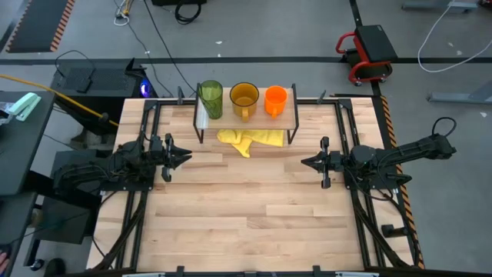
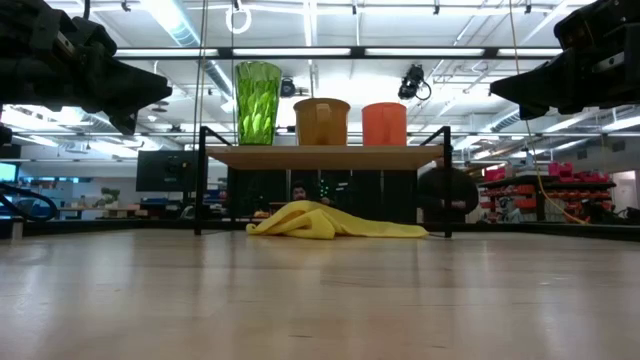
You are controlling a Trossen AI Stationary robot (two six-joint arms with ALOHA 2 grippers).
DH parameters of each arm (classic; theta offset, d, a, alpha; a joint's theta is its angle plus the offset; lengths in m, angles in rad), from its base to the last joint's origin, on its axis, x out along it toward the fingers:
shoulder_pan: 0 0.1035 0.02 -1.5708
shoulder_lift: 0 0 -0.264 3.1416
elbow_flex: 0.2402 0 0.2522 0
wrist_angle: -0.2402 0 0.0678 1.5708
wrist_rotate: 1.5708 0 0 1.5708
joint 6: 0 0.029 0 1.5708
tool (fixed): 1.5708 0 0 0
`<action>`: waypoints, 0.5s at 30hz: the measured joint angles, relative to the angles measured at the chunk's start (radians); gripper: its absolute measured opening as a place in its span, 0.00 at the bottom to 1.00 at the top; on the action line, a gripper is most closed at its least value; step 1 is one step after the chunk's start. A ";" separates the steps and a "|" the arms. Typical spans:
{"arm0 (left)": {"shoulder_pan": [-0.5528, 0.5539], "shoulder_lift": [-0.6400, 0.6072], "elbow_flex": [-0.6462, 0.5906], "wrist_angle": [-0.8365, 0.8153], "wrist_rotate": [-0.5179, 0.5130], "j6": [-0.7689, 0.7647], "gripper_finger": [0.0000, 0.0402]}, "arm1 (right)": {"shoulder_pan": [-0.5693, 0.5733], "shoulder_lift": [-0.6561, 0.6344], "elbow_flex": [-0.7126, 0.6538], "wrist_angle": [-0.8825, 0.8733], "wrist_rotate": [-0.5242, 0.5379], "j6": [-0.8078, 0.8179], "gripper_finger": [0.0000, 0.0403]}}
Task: Stack small to large cups/mugs on shelf
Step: Return to Home Position
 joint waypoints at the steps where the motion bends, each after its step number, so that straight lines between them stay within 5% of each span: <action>1: 0.000 0.000 0.000 0.000 0.000 0.001 0.24 | 0.000 0.000 0.000 0.000 0.000 0.000 0.04; 15: 0.000 0.000 0.000 0.000 0.000 0.000 0.21 | 0.000 0.000 0.000 0.000 0.000 0.000 0.04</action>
